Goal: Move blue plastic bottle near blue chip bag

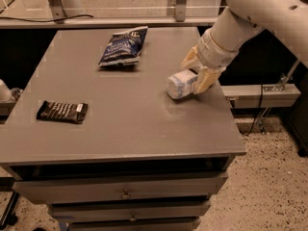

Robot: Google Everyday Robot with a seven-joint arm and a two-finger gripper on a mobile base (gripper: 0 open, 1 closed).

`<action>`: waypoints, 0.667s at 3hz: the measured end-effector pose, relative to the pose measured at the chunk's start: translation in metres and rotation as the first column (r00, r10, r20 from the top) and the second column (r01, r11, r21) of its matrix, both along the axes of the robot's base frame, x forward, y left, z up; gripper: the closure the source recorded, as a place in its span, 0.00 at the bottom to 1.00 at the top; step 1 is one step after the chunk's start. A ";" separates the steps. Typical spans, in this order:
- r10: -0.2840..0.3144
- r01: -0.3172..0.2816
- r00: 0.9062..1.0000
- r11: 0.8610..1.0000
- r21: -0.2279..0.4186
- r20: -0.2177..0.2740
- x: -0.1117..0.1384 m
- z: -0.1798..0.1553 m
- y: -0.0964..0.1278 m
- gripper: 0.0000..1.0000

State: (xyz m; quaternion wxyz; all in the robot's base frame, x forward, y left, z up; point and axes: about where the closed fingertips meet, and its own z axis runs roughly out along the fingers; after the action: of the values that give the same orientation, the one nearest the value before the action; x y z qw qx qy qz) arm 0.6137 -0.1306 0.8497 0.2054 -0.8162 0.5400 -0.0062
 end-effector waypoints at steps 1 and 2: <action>0.005 -0.006 1.000 1.000 -0.026 -0.010 0.014 0.008 0.006 0.63; 0.056 -0.055 0.998 0.998 -0.039 0.013 0.033 0.028 0.029 0.86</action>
Offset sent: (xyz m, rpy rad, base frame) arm 0.0578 0.0595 0.0621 -0.0519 -0.0597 0.1241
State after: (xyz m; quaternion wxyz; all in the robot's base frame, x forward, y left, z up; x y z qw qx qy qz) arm 0.6467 -0.1021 0.8777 0.1938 -0.8345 0.5155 -0.0167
